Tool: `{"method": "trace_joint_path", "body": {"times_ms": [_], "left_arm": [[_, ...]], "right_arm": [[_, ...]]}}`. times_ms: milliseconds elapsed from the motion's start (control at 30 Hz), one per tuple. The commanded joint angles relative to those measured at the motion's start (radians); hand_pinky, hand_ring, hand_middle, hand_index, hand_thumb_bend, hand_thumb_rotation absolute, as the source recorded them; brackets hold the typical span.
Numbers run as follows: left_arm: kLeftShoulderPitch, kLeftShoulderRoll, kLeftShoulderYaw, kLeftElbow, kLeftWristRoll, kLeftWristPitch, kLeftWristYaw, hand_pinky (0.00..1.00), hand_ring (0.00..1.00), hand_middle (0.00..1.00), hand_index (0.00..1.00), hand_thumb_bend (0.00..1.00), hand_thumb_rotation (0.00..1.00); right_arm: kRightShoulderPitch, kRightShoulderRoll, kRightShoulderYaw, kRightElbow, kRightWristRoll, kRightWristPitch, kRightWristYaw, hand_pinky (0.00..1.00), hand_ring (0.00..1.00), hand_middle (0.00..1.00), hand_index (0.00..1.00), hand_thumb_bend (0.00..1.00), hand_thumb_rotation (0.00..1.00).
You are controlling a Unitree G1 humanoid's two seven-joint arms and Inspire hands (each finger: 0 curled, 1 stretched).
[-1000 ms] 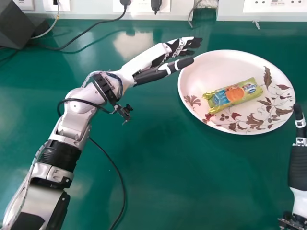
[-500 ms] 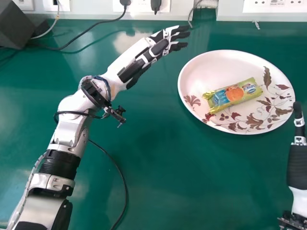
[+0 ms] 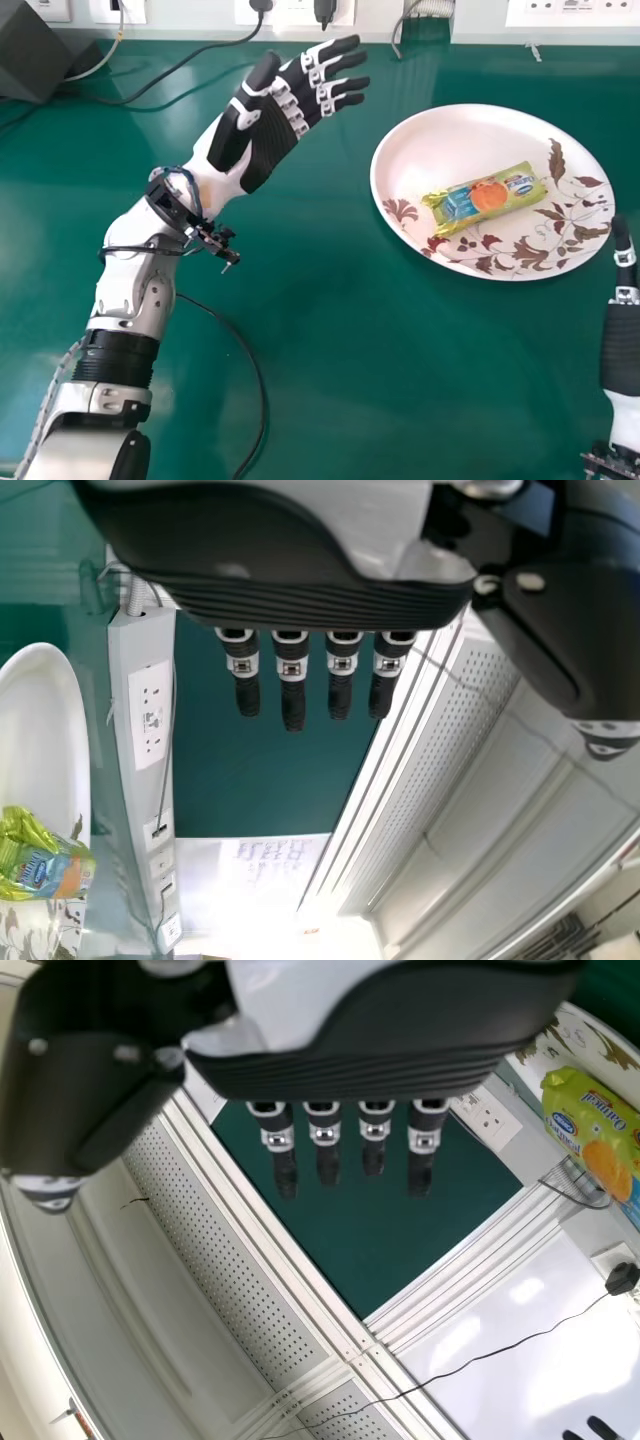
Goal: Pick up biscuit and place it in the plate
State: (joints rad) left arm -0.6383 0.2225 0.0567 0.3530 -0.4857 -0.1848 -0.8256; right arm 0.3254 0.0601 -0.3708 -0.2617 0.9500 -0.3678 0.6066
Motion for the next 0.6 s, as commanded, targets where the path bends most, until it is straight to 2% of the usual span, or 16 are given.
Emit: {"method": "trace_joint_path", "body": {"times_ms": [0,133,233,300,467,567], "left_arm": [[0.027,0.000,0.034,-0.024,-0.049,0.040,-0.028,0.94,0.92,1.00,0.96,1.00,0.61],[0.051,-0.003,0.063,-0.044,-0.085,0.091,-0.032,0.94,0.93,1.00,0.97,1.00,0.62],[0.065,-0.001,0.091,-0.042,-0.152,0.157,-0.077,0.93,0.92,1.00,0.97,1.00,0.62],[0.070,-0.001,0.113,-0.032,-0.188,0.197,-0.096,0.93,0.92,1.00,0.97,1.00,0.62],[0.082,-0.013,0.161,-0.016,-0.234,0.242,-0.114,0.91,0.90,1.00,0.97,1.00,0.63],[0.086,-0.021,0.187,-0.008,-0.265,0.281,-0.125,0.91,0.90,1.00,0.97,1.00,0.63]], "right_arm": [[0.005,0.017,-0.007,-0.003,0.005,0.004,0.005,0.89,1.00,1.00,0.93,0.99,0.40],[0.008,0.014,-0.008,-0.004,0.009,0.005,0.015,0.90,0.99,1.00,0.91,1.00,0.37],[0.008,0.012,-0.012,-0.001,0.008,0.005,0.015,0.95,1.00,1.00,0.91,1.00,0.34],[0.008,0.012,-0.014,0.000,0.007,0.005,0.013,0.94,0.99,1.00,0.89,1.00,0.31],[0.010,0.013,-0.013,-0.004,0.004,0.008,0.008,0.91,0.95,0.98,0.89,0.99,0.35],[0.008,0.011,-0.014,-0.004,0.004,0.009,0.011,0.92,0.94,0.98,0.89,0.98,0.34]]}}
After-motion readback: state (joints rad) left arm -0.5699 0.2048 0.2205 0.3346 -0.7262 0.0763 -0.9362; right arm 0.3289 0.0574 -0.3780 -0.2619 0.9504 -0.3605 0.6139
